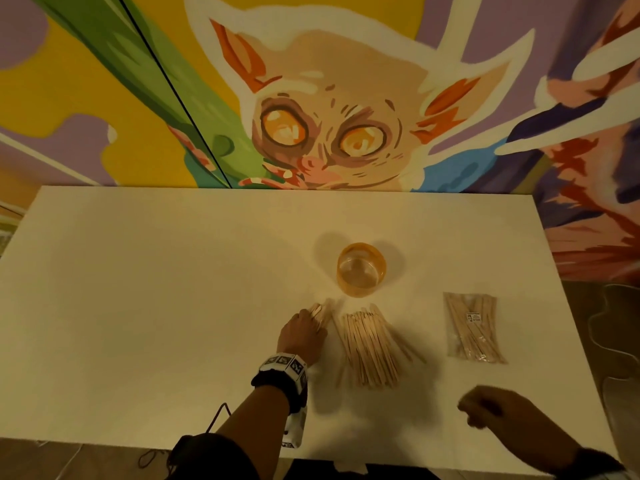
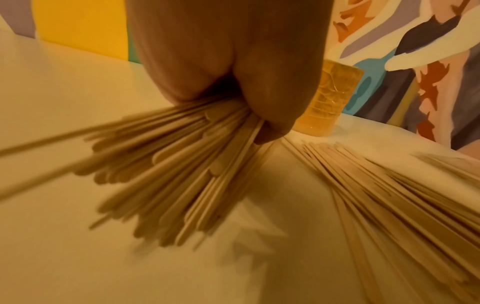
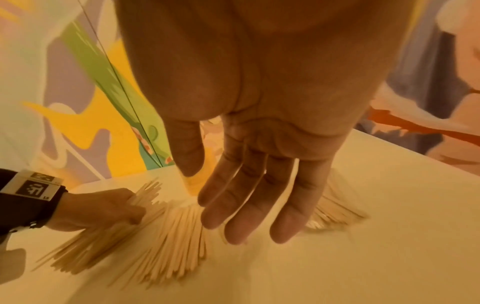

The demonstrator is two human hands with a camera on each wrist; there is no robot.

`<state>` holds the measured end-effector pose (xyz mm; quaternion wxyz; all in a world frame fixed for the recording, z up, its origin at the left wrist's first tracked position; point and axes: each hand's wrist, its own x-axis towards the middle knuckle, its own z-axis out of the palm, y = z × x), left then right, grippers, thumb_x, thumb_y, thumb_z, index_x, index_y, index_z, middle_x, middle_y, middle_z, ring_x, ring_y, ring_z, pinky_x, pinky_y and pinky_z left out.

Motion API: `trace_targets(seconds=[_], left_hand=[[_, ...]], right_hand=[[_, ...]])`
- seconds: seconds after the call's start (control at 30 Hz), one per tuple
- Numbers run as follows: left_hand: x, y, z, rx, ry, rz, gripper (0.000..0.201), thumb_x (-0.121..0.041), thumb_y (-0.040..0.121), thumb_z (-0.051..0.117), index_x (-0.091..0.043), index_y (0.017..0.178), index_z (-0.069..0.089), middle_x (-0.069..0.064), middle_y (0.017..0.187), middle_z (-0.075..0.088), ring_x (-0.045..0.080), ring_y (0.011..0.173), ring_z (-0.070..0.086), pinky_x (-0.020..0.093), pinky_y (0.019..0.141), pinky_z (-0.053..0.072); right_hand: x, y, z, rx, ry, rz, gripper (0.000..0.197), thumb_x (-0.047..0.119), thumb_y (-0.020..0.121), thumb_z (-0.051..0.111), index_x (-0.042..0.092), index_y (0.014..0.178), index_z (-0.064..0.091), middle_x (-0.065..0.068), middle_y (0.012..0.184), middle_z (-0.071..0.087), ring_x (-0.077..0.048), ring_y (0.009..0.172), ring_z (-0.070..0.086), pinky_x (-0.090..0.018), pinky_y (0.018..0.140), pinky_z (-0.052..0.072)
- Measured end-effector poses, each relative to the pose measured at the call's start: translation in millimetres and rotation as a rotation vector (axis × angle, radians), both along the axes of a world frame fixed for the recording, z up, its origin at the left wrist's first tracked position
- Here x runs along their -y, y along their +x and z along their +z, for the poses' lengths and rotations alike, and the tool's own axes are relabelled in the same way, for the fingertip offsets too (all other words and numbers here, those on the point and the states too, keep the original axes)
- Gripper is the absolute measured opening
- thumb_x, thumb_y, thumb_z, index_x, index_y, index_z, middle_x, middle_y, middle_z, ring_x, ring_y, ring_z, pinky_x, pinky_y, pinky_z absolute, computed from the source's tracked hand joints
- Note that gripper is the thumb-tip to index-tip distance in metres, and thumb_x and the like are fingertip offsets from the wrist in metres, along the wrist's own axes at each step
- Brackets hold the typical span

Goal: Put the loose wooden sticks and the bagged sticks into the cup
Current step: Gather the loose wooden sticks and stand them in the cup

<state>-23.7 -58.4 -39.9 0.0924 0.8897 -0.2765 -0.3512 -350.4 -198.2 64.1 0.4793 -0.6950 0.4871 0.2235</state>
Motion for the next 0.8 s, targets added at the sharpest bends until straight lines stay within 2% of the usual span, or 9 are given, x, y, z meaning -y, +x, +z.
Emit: trace_targets(seconds=[0.13,0.2,0.3,0.37,0.43,0.5,0.6,0.73,0.8], left_hand=[[-5,5,5,0.008,-0.071,0.077,0.034,-0.044,0.096,0.056,-0.014,0.109,0.048,0.009,0.110,0.066,0.035,0.100,0.065,0.039,0.079,0.047],[-8,9,8,-0.041,-0.176,0.182,0.026,-0.035,0.095,0.059,-0.017,0.105,0.042,0.009,0.102,0.065,0.035,0.090,0.063,0.038,0.073,0.045],[-11,17,15,-0.134,-0.335,0.312,0.025,-0.018,0.093,0.061,-0.017,0.110,0.043,0.009,0.096,0.069,0.032,0.082,0.067,0.043,0.070,0.055],[-13,22,25,-0.170,-0.415,0.374,0.023,-0.014,0.092,0.060,-0.014,0.113,0.049,0.011,0.093,0.071,0.027,0.077,0.070,0.039,0.068,0.058],[-11,23,39,-0.193,-0.513,0.419,0.016,-0.010,0.092,0.059,-0.010,0.108,0.056,0.012,0.087,0.070,0.019,0.066,0.067,0.031,0.059,0.053],[-8,22,57,-0.203,-0.622,0.423,0.004,-0.006,0.091,0.057,-0.004,0.090,0.060,0.017,0.074,0.068,0.016,0.057,0.062,0.030,0.055,0.049],[-2,17,88,-0.245,-0.780,0.415,0.020,-0.006,0.086,0.054,0.002,0.069,0.059,0.023,0.063,0.064,0.020,0.052,0.059,0.038,0.053,0.051],[9,5,123,-0.352,-0.940,0.430,0.017,-0.003,0.086,0.051,0.004,0.085,0.066,0.017,0.059,0.059,0.023,0.053,0.053,0.035,0.049,0.047],[16,0,136,-0.382,-0.996,0.452,0.018,-0.001,0.087,0.050,0.001,0.078,0.065,0.009,0.061,0.060,0.023,0.055,0.051,0.033,0.048,0.044]], right_hand=[[2,35,-1,0.098,-0.045,0.053,0.016,0.037,0.097,0.063,0.029,0.087,0.073,0.008,0.083,0.075,-0.005,0.080,0.069,-0.026,0.080,0.054],[-1,53,-4,0.175,-0.044,0.052,0.013,0.033,0.098,0.062,0.028,0.091,0.072,0.005,0.085,0.076,-0.003,0.082,0.069,-0.022,0.077,0.052],[-9,81,-5,0.284,0.022,-0.040,0.015,0.027,0.100,0.060,0.019,0.099,0.072,-0.004,0.091,0.077,-0.015,0.084,0.072,-0.021,0.077,0.054],[-17,101,-7,0.329,0.122,-0.155,0.021,0.026,0.101,0.057,0.012,0.106,0.072,-0.013,0.098,0.077,-0.024,0.088,0.072,-0.025,0.080,0.056],[-24,121,-7,0.354,0.279,-0.311,0.027,0.028,0.103,0.054,0.009,0.112,0.071,-0.016,0.103,0.074,-0.025,0.088,0.070,-0.035,0.085,0.056],[-31,143,-6,0.360,0.416,-0.429,0.035,0.036,0.102,0.054,0.008,0.117,0.069,-0.015,0.107,0.072,-0.025,0.093,0.068,-0.039,0.090,0.054],[-41,171,0,0.329,0.569,-0.444,0.050,0.052,0.099,0.050,0.011,0.125,0.063,-0.013,0.124,0.071,-0.027,0.111,0.069,-0.040,0.099,0.054],[-50,194,2,0.344,0.779,-0.515,0.072,0.065,0.096,0.041,0.005,0.133,0.056,-0.022,0.132,0.068,-0.031,0.116,0.067,-0.043,0.106,0.051],[-52,199,3,0.380,0.868,-0.600,0.080,0.068,0.096,0.038,0.001,0.138,0.054,-0.022,0.127,0.068,-0.032,0.112,0.065,-0.045,0.108,0.049]])
